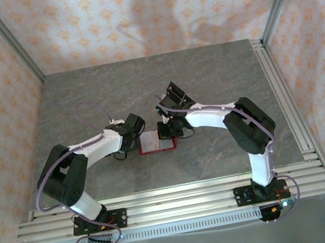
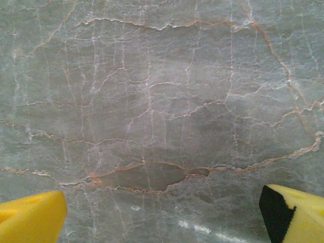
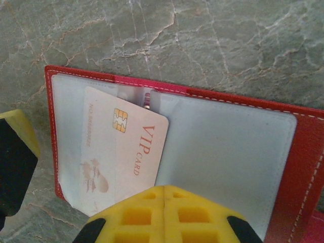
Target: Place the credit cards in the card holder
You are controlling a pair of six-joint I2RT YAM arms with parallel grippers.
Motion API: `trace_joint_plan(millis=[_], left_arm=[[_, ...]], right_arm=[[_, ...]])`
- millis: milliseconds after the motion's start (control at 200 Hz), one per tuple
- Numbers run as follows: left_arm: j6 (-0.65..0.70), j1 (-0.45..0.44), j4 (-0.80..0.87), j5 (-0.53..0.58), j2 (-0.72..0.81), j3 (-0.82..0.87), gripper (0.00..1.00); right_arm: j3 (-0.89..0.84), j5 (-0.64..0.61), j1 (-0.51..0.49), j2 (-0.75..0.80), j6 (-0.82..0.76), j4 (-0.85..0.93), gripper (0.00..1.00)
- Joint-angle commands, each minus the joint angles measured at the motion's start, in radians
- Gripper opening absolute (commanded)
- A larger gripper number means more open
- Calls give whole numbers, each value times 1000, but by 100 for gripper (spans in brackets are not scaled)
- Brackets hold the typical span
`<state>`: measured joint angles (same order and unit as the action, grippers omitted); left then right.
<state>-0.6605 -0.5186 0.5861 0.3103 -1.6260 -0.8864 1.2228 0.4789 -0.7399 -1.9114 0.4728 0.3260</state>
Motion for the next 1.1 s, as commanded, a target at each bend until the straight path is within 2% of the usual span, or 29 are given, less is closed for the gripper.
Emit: trace_joint_plan(millis=[0,826,1096], left_arm=[[4,5,-20,2,-15,15,99],[0,0,-59,-33,-28,40,98],[-1,-1,-53,-31,-26,32,98]], right_arm=[[33,-1,-7,-23,-13,22,0],[186,64,-27,-148,-1,22,0],[143,-3,-27,-42,-26,57,0]])
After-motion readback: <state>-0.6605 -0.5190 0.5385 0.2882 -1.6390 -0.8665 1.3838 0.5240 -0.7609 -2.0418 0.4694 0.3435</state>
